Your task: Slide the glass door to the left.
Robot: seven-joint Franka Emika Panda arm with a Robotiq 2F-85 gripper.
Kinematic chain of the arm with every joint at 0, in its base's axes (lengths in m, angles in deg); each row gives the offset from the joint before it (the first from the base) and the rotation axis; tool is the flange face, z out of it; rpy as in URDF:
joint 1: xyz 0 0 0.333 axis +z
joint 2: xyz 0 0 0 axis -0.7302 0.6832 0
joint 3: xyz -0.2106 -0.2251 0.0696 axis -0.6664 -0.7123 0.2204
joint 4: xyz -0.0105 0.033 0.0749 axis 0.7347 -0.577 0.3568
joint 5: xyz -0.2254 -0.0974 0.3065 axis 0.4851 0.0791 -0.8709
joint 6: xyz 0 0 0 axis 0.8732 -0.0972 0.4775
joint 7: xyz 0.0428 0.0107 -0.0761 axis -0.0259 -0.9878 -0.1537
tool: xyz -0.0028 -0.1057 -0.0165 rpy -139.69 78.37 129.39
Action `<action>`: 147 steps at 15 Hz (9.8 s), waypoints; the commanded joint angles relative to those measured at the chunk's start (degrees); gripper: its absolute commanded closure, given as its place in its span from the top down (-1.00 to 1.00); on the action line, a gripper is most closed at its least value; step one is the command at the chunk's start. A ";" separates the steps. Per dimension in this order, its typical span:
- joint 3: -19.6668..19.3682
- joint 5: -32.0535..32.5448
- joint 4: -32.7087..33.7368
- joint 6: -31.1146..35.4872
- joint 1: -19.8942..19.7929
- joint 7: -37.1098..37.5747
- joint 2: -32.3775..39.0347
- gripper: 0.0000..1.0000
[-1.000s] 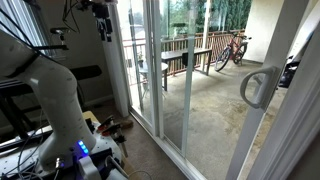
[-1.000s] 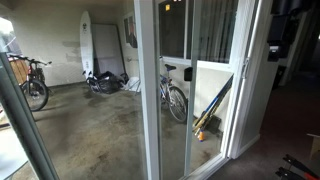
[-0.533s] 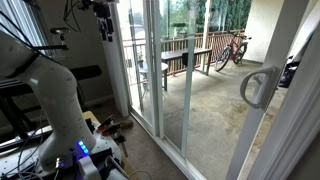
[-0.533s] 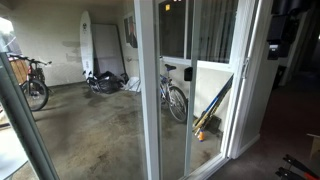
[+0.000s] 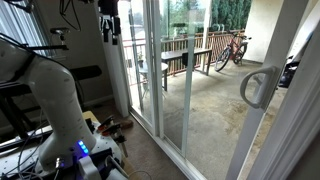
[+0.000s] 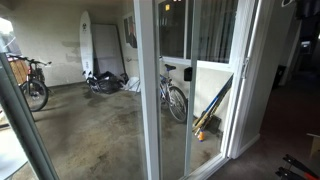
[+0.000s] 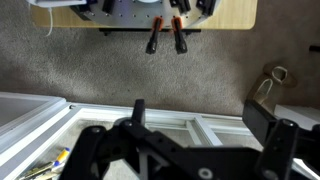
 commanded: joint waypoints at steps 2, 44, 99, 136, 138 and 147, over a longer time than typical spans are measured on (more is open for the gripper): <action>-8.37 9.61 -0.30 -4.52 -3.01 -15.08 -2.72 1.00; -47.90 -19.87 56.36 0.39 -12.22 -44.85 57.74 1.00; -18.88 -14.68 75.96 24.11 -39.30 -60.95 83.85 1.00; -13.09 -23.19 48.41 44.87 -37.83 -76.75 69.82 1.00; -12.84 -23.30 48.95 44.52 -38.11 -77.19 70.01 1.00; -11.45 -22.38 45.93 45.69 -36.70 -77.43 68.63 1.00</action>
